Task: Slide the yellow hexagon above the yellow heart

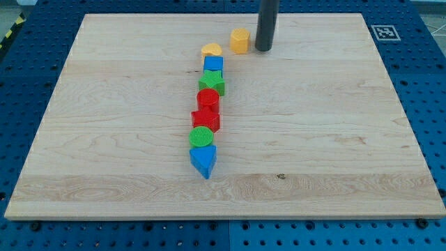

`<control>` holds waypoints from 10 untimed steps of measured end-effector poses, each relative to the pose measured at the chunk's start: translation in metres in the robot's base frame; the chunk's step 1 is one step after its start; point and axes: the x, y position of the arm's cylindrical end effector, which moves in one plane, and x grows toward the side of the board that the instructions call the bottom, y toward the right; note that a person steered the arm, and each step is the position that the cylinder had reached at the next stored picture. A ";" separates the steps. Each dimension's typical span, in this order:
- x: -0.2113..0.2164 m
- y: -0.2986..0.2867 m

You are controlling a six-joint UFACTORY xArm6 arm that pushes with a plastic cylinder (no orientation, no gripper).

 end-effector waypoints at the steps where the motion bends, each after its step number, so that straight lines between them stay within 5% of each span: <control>1: -0.014 -0.009; 6: -0.063 -0.054; 10: -0.035 -0.076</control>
